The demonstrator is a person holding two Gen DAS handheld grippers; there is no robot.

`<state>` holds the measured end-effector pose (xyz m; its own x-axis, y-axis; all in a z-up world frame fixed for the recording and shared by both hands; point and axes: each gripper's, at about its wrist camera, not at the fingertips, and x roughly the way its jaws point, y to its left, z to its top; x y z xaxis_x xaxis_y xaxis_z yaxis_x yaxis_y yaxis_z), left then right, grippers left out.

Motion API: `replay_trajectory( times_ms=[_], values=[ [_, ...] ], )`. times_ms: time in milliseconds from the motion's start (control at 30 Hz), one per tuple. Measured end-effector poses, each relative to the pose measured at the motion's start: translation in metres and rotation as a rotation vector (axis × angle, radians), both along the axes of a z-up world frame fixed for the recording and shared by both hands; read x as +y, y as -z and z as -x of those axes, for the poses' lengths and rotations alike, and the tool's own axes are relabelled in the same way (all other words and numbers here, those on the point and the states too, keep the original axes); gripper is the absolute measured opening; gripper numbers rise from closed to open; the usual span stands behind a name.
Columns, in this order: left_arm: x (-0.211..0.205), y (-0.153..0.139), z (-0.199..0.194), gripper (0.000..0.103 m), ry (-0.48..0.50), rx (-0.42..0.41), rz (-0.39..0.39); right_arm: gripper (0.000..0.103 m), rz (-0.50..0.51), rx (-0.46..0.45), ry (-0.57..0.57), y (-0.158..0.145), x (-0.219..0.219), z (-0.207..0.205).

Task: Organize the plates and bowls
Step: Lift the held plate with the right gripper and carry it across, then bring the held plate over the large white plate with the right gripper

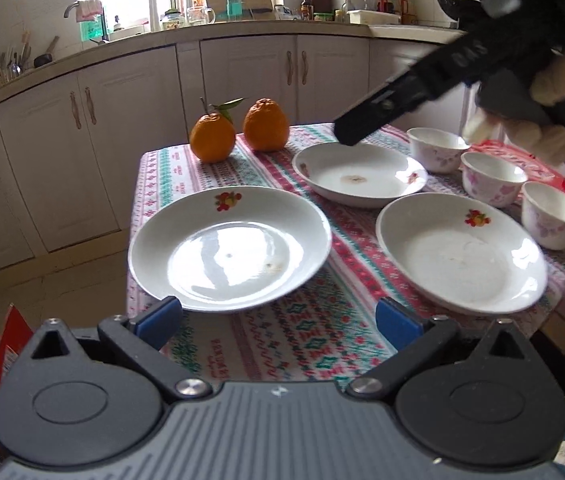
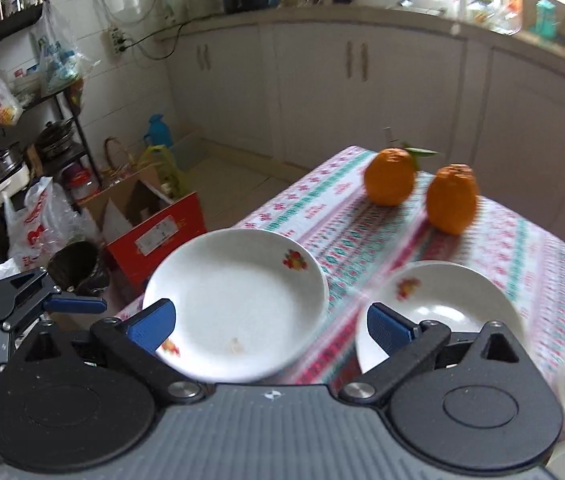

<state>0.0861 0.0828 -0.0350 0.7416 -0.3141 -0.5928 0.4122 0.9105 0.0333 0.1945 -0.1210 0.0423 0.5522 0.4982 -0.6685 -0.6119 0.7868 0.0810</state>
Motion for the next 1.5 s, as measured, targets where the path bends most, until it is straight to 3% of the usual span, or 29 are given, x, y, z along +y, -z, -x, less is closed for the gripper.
replay_trajectory(
  times_ms=[233,400,567,700,933,1233,1500],
  values=[
    [-0.019,-0.003,0.018,0.103,0.035,-0.002,0.036,0.103,0.083,-0.107,0.107,0.016,-0.044,0.072],
    [-0.035,0.000,0.023,0.103,0.065,0.052,0.050,0.103,0.144,-0.173,0.137,0.032,-0.062,0.117],
    [-0.045,-0.001,0.021,0.103,0.079,0.068,0.071,0.103,0.149,-0.145,0.152,0.056,-0.081,0.143],
    [-0.058,-0.004,0.020,0.103,0.113,0.051,0.039,0.103,0.131,-0.104,0.181,0.069,-0.092,0.155],
    [-0.077,0.015,0.021,0.102,0.180,0.091,-0.009,0.103,0.081,-0.076,0.223,0.071,-0.102,0.155],
    [-0.096,0.042,0.015,0.102,0.236,0.102,-0.055,0.103,0.033,-0.009,0.247,0.057,-0.115,0.117],
    [-0.105,0.051,0.000,0.103,0.264,0.113,-0.011,0.103,-0.004,0.105,0.228,0.054,-0.121,0.074]
  ],
)
